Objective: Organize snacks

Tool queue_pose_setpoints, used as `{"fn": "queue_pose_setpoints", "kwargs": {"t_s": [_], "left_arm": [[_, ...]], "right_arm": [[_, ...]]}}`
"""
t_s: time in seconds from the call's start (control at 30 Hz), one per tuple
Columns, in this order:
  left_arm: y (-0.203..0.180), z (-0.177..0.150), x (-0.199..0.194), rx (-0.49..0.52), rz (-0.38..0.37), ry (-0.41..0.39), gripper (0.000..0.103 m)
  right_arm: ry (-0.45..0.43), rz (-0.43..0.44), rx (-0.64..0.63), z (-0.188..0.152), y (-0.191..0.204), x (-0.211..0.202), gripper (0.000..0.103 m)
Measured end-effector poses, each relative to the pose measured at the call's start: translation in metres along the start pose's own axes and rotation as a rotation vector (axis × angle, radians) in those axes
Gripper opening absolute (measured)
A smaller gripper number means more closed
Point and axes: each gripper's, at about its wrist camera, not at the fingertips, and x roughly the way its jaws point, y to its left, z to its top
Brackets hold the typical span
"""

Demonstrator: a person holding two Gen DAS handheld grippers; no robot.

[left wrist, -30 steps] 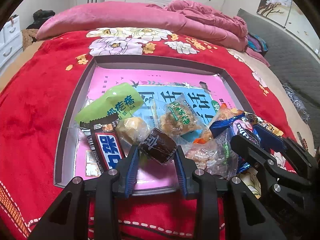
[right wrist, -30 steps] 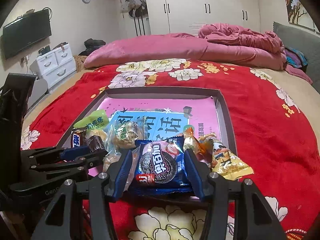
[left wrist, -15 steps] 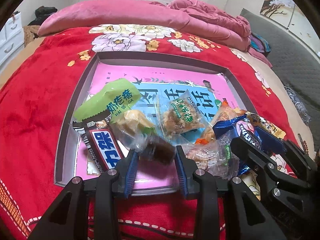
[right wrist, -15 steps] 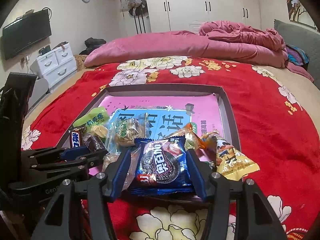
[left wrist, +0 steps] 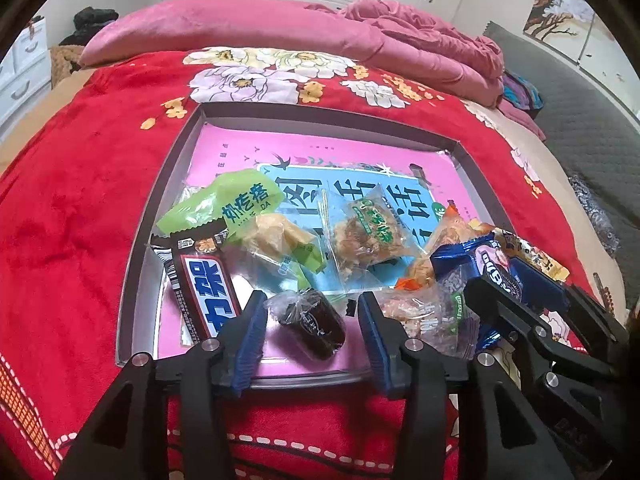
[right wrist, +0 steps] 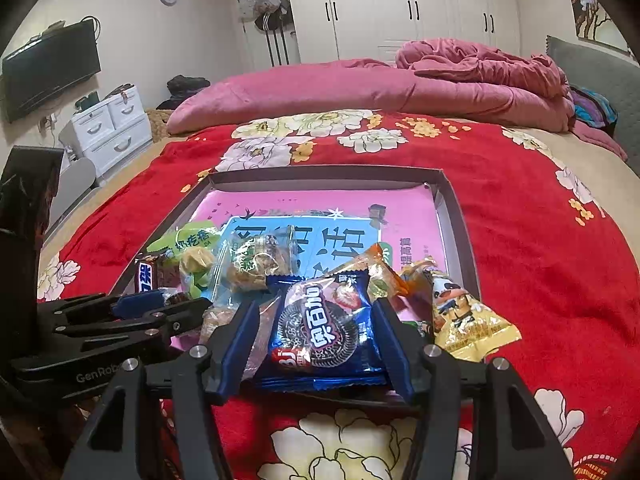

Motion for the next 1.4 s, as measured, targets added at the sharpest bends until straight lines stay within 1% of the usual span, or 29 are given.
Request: {"fn": "queue_pose_setpoints", "kwargs": {"t_s": [0.03, 0.1, 0.2, 0.37, 0.43, 0.5, 0.67, 0.73, 0.8, 0.87, 0.93, 0.97, 1.0, 1.07, 1.1, 1.13, 1.3, 1.4], "left_arm": [[0.0, 0.0, 0.0, -0.001, 0.0, -0.001, 0.053], [0.001, 0.0, -0.001, -0.002, -0.002, -0.002, 0.062], [0.001, -0.001, -0.001, -0.002, -0.003, 0.003, 0.067], [0.002, -0.002, -0.003, -0.003, -0.004, 0.001, 0.069], [0.002, -0.002, -0.005, 0.001, 0.0, -0.005, 0.07], [0.002, -0.002, -0.007, 0.005, -0.007, -0.012, 0.075], [-0.004, -0.003, -0.014, 0.034, -0.015, -0.036, 0.075], [-0.006, -0.003, -0.02, 0.039, -0.036, -0.056, 0.076], [-0.007, -0.003, -0.028, 0.046, -0.062, -0.082, 0.076], [-0.008, -0.005, -0.038, 0.04, -0.104, -0.102, 0.078], [-0.007, -0.006, -0.044, 0.032, -0.135, -0.112, 0.078], [-0.007, -0.007, -0.048, 0.026, -0.141, -0.121, 0.079], [-0.007, -0.008, -0.05, 0.022, -0.131, -0.129, 0.079], [-0.005, -0.009, -0.052, 0.011, -0.088, -0.137, 0.079], [-0.003, -0.009, -0.052, 0.002, -0.064, -0.134, 0.079], [-0.001, -0.009, -0.051, -0.002, -0.057, -0.129, 0.079], [0.003, -0.015, -0.06, -0.009, -0.048, -0.124, 0.079], [0.002, -0.027, -0.068, -0.01, -0.057, -0.095, 0.079]], "right_arm": [[-0.004, -0.009, -0.003, 0.0, 0.0, -0.001, 0.058], [-0.014, -0.02, -0.007, 0.002, 0.0, -0.004, 0.059], [-0.032, -0.029, -0.003, 0.003, -0.001, -0.009, 0.066], [-0.048, -0.048, 0.006, 0.003, -0.003, -0.016, 0.067], [-0.058, -0.061, 0.006, 0.003, -0.004, -0.02, 0.069], [-0.07, -0.064, 0.01, 0.004, -0.004, -0.023, 0.073], [-0.084, -0.065, 0.035, 0.004, -0.009, -0.03, 0.075], [-0.093, -0.063, 0.043, 0.005, -0.011, -0.033, 0.078], [-0.115, -0.064, 0.047, 0.005, -0.012, -0.039, 0.078], [-0.137, -0.06, 0.051, 0.006, -0.012, -0.047, 0.079], [-0.151, -0.06, 0.05, 0.005, -0.011, -0.054, 0.088], [-0.153, -0.062, 0.049, 0.004, -0.011, -0.058, 0.09], [-0.154, -0.06, 0.049, 0.002, -0.01, -0.061, 0.09], [-0.15, -0.058, 0.05, 0.0, -0.009, -0.065, 0.09], [-0.149, -0.058, 0.051, 0.0, -0.009, -0.066, 0.09], [-0.148, -0.059, 0.052, -0.001, -0.008, -0.067, 0.09], [-0.141, -0.048, 0.052, -0.008, -0.002, -0.079, 0.09], [-0.121, -0.039, 0.047, -0.016, 0.005, -0.087, 0.09]]}}
